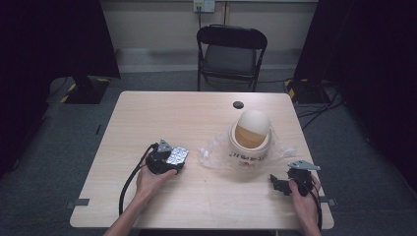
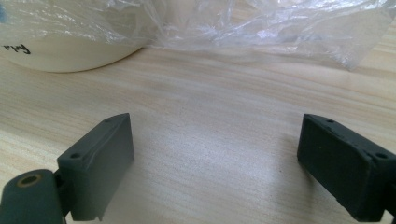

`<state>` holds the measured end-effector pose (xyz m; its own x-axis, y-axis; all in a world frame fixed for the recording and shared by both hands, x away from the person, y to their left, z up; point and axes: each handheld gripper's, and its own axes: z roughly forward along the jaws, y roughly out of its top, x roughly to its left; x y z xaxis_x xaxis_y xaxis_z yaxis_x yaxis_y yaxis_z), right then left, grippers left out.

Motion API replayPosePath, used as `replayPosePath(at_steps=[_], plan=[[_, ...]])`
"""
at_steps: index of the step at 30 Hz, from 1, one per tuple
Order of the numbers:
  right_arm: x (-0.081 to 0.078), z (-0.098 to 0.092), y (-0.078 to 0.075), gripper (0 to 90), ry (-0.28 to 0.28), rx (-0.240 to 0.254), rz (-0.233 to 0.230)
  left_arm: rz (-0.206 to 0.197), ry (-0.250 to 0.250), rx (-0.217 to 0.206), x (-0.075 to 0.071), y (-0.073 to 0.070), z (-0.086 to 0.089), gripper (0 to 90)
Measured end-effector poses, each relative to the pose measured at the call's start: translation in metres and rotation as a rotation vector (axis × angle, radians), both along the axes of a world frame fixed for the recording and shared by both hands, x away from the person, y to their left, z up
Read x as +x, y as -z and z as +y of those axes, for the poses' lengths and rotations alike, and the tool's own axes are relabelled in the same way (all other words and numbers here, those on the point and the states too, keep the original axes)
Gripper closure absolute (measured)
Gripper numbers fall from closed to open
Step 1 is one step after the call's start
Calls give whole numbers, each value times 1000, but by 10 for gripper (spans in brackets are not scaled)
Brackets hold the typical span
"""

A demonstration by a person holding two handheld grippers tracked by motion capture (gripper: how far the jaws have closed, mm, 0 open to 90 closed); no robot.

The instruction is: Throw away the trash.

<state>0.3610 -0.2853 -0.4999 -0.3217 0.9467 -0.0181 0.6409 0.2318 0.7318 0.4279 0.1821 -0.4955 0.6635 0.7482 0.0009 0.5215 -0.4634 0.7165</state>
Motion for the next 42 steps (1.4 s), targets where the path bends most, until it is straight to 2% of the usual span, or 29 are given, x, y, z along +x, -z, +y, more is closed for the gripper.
replayPosePath(at_steps=[1,3,4,6,8,11,13,14,16,18,22,24,26,32,34,36,37,39,42], plan=[[0,0,0,102,0,1,2,-25,-7,-21,-3,2,6,309],[0,0,0,102,0,0,0,-25,-11,-13,-6,1,10,336],[0,0,0,102,0,1,2,-20,-14,-25,-7,2,11,339],[0,0,0,101,0,0,0,-35,-5,-16,-5,2,12,336],[0,0,0,102,-1,1,1,-37,-19,-35,-5,4,10,324],[0,0,0,101,0,2,1,-46,-11,-29,-5,4,11,318],[0,0,0,102,0,1,0,-39,-5,-15,-3,3,11,319],[0,0,0,102,1,1,1,-21,-17,-26,-3,2,9,323],[0,0,0,102,0,1,1,-21,-3,-6,-1,0,10,341],[0,0,0,102,0,0,0,-23,3,-7,-1,0,11,342],[0,0,0,101,0,0,0,-14,-10,-3,-2,0,11,343],[0,0,0,101,1,1,1,-24,-18,-3,-2,0,11,343],[0,0,0,100,-1,2,3,-14,-28,-18,-3,-1,12,343],[0,0,0,100,-3,2,3,-38,-12,-37,-5,-8,12,343],[0,0,0,100,-4,1,3,-27,-9,-67,-6,-8,12,343],[0,0,0,100,-5,1,3,-36,-9,-59,-7,-10,11,342],[0,0,0,100,-5,1,3,-31,-5,-73,-8,-11,11,343],[0,0,0,100,-5,1,3,-36,-2,-65,-10,-12,11,342],[1,-1,0,100,-7,1,3,-36,16,-78,-15,-17,10,342]])
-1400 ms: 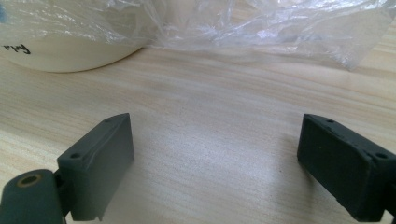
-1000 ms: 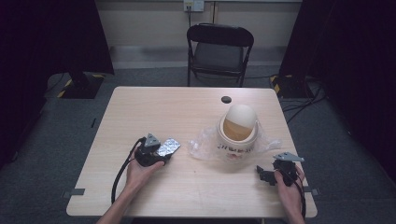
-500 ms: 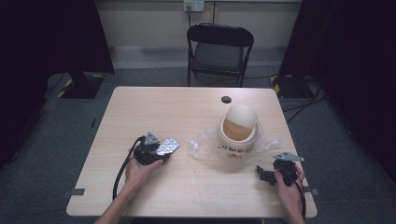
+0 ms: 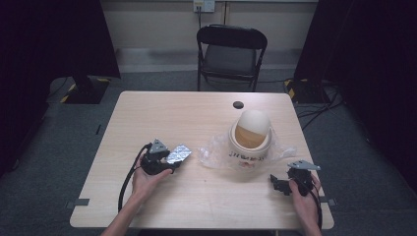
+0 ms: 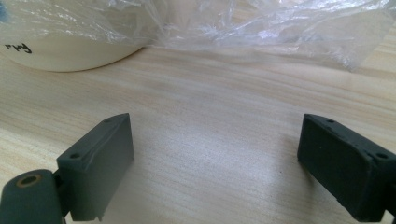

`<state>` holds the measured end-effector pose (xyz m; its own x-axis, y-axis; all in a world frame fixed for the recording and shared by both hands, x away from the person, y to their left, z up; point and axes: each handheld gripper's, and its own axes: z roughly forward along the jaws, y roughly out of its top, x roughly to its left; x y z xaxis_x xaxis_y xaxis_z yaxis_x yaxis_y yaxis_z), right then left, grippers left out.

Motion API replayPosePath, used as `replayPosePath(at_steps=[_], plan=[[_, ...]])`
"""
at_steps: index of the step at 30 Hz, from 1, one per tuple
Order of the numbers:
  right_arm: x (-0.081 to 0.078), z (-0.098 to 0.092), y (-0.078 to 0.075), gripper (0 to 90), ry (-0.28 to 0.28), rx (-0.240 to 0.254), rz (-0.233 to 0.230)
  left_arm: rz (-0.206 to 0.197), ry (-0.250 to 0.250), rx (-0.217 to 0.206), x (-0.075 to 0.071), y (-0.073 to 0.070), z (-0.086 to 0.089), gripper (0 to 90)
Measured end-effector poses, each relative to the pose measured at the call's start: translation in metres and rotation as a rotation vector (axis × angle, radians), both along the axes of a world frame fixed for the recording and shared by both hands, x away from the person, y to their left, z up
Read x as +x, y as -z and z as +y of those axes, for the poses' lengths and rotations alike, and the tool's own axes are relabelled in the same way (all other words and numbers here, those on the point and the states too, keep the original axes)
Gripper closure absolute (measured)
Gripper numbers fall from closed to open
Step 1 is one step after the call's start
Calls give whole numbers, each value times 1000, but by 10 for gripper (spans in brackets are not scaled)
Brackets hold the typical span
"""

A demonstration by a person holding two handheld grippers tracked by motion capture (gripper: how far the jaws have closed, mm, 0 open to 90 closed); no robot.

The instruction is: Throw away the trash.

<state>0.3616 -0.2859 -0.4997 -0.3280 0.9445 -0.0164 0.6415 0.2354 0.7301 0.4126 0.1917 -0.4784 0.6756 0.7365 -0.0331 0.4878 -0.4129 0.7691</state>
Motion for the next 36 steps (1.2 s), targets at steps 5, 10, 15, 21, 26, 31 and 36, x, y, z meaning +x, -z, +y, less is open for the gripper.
replayPosePath(at_steps=[5,10,15,21,26,31,36], plan=[[0,0,0,100,-1,0,0,-21,10,-24,-6,-8,-2,342],[0,0,0,100,-1,0,0,-8,11,-59,-5,-9,-5,342],[0,0,0,100,0,0,0,-23,38,-68,-6,-20,-12,342],[0,0,0,100,0,0,-1,-28,54,-98,-8,-28,-19,342],[0,0,0,100,0,0,-1,-26,70,-107,-11,-32,-23,342],[0,0,0,100,0,0,0,-24,96,-141,-15,-41,-30,342],[0,0,0,100,-3,-1,-1,-38,126,-152,-20,-52,-38,342]])
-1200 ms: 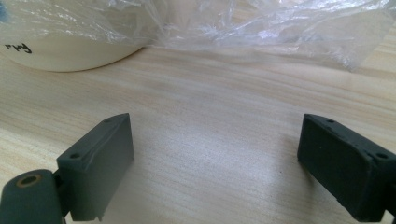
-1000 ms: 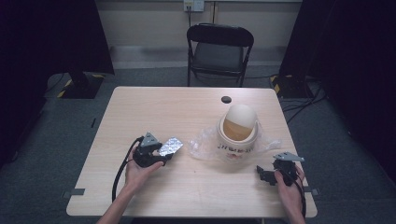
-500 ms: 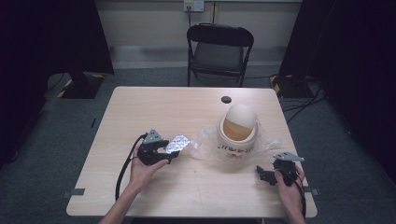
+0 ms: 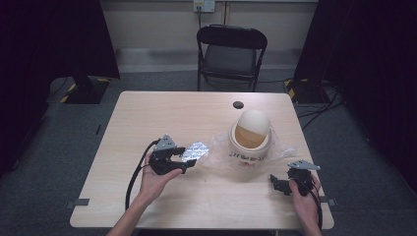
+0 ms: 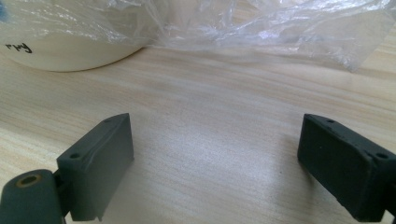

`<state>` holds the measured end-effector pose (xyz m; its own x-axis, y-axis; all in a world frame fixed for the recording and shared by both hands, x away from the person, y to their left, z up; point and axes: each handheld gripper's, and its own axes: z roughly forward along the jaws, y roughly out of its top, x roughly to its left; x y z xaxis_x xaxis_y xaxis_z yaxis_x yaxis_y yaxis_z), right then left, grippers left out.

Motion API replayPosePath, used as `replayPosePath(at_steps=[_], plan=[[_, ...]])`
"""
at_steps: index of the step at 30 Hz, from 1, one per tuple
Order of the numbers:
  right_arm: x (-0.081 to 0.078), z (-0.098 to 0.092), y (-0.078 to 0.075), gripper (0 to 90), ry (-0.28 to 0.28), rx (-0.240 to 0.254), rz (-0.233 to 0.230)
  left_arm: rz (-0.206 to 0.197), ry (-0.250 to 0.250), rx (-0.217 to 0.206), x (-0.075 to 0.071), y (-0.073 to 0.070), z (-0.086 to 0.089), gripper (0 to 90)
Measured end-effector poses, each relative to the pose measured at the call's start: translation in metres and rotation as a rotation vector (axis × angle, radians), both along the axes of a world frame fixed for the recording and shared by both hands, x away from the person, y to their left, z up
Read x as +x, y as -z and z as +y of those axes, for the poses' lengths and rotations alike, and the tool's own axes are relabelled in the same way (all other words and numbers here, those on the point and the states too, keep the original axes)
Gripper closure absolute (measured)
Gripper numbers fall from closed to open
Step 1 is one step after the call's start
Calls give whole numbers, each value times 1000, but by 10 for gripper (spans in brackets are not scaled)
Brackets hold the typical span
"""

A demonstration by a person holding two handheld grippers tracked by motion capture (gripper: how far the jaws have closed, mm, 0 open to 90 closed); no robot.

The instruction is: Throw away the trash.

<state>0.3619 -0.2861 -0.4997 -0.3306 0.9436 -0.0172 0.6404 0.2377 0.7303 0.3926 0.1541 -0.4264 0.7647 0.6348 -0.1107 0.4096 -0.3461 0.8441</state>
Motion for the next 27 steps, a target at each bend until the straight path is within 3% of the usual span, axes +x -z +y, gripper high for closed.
replayPosePath(at_steps=[3,8,14,27], plan=[[0,0,0,100,-3,0,0,-20,29,7,-3,-10,-7,342],[0,0,0,100,-2,0,-1,-32,49,-30,-2,-20,-17,342],[0,0,0,100,-1,0,-2,-57,55,-30,-4,-33,-27,342],[0,0,0,100,-2,0,-1,-71,125,-53,-1,-56,-55,342]])
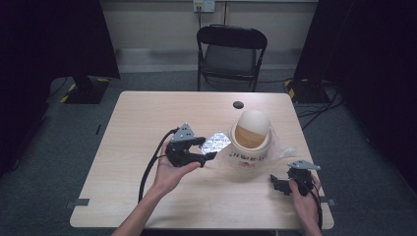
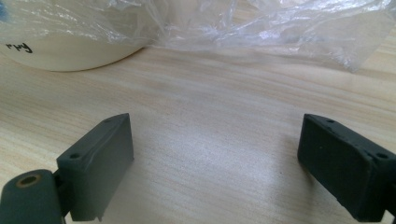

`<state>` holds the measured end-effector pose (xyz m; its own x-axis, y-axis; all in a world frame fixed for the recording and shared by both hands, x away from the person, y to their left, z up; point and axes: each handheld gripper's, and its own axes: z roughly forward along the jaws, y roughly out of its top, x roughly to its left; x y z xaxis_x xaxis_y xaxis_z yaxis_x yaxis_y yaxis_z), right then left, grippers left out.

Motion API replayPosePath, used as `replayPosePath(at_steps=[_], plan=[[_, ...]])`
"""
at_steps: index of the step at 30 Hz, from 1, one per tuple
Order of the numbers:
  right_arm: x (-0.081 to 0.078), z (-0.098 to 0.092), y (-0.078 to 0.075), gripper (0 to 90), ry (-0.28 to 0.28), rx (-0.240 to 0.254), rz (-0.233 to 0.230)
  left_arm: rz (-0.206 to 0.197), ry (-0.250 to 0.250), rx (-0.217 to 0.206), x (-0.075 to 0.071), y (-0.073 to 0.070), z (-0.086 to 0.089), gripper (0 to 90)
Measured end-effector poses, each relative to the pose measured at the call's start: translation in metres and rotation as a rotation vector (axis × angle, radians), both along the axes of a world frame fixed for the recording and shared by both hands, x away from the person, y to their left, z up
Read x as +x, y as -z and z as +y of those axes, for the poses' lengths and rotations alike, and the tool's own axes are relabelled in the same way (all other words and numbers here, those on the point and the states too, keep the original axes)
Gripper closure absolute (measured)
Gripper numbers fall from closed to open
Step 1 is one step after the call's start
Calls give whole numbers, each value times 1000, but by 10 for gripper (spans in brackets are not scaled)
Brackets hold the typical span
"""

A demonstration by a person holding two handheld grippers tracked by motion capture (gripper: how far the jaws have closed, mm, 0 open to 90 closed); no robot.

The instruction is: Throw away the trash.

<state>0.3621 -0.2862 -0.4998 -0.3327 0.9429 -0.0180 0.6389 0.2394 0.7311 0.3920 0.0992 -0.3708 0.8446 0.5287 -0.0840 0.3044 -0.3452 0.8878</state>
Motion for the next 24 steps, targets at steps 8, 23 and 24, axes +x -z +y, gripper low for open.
replayPosePath(at_steps=[8,23,24], plan=[[0,0,0,100,1,0,0,8,53,33,4,-7,-24,342],[0,0,0,100,1,0,0,15,73,58,17,-11,-52,342],[0,0,0,100,1,0,0,21,71,57,19,-11,-54,342]])
